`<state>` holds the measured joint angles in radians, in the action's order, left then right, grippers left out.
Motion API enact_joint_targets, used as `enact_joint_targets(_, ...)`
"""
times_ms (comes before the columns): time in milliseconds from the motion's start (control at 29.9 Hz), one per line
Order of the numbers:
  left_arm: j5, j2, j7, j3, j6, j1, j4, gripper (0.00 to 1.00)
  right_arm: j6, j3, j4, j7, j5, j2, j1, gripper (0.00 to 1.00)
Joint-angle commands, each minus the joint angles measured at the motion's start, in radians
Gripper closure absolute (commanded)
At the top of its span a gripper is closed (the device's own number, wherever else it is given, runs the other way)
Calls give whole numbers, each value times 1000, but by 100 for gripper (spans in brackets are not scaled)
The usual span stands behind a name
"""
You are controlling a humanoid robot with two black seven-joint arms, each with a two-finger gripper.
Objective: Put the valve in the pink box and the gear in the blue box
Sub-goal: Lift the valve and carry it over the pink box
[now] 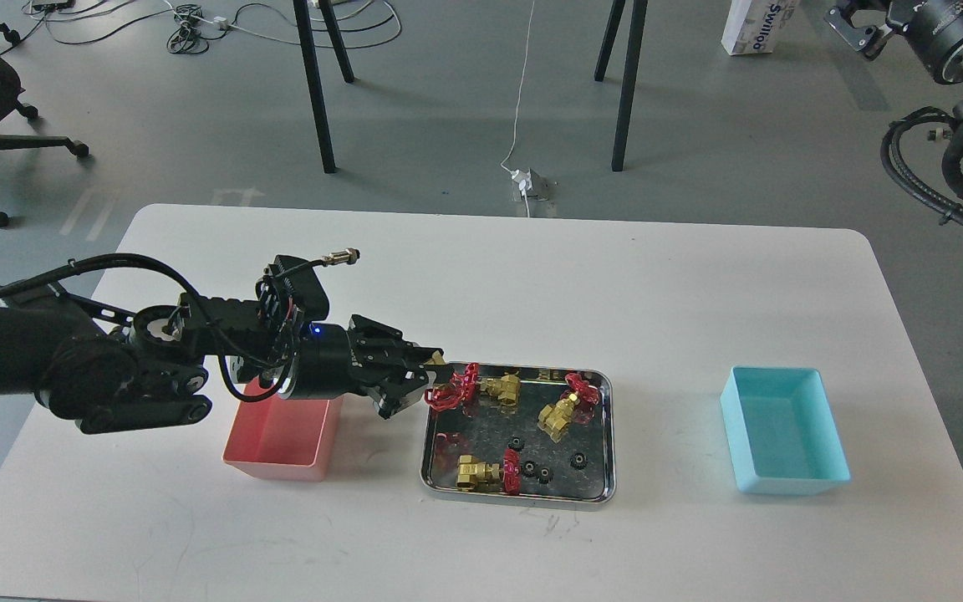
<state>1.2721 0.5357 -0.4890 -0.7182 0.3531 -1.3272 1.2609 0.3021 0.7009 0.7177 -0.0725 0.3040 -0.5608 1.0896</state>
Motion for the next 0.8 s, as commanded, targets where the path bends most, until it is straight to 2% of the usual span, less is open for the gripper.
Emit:
enact_joint_targets(0, 10, 104, 0, 25, 0, -43, 51, 76, -9, -3, 0, 0, -6, 42, 21, 0)
enact_joint_targets(401, 180, 303, 0, 17, 0, 5, 38, 76, -15, -72, -1, -1, -9, 65, 56, 0)
enact_joint_targets(601, 230, 300, 0, 29, 0, 109, -57, 76, -15, -72, -1, 0, -9, 55, 53, 0)
enact_joint_targets(768, 230, 297, 0, 23, 0, 135, -80, 76, -15, -72, -4, 0, -9, 52, 44, 0)
